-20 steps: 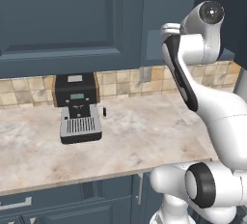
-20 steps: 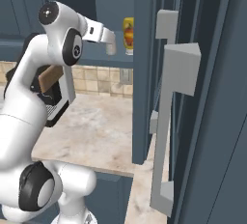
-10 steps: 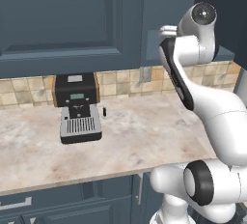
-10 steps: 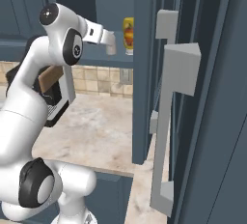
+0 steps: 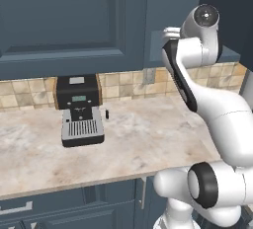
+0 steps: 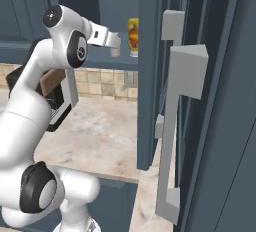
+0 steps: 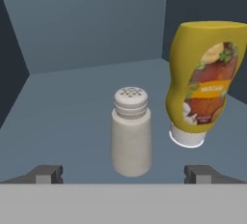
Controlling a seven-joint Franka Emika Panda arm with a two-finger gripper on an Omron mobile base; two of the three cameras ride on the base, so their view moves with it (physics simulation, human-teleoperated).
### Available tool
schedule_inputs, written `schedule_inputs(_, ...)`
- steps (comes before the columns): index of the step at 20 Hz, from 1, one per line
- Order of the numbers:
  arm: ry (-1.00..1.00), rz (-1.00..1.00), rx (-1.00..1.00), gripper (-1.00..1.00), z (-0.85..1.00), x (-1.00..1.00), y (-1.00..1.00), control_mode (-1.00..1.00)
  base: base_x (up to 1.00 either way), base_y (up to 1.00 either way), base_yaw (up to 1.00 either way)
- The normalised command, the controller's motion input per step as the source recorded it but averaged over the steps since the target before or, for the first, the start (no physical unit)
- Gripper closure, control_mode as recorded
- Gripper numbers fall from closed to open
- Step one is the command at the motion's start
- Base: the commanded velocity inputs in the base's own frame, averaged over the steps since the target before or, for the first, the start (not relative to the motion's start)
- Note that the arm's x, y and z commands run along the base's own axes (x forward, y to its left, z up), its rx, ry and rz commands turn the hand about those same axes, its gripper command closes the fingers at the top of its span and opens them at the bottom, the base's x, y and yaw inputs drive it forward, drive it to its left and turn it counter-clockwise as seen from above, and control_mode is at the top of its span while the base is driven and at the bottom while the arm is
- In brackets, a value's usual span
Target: Take 2 condiments from the cabinet and move them on the counter near the stove.Make sure the condiments are lined up with each other, next to each other.
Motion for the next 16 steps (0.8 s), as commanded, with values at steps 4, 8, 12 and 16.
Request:
schedule_inputs(4, 0.0, -0.02, 0.0, -1.0, -0.01, 0.11, -0.05, -1.0, 0.0, 0.0, 0.0)
schedule_inputs(8, 0.0, -0.02, 0.0, -1.0, -0.06, 0.12, -0.04, -1.0, 0.0, 0.0, 0.0)
schedule_inputs(12, 0.01, -0.02, 0.0, -1.0, -0.06, 0.11, -0.03, -1.0, 0.0, 0.0, 0.0)
schedule_inputs(16, 0.02, -0.02, 0.0, -1.0, 0.0, 0.06, -0.05, -1.0, 0.0, 0.0, 0.0)
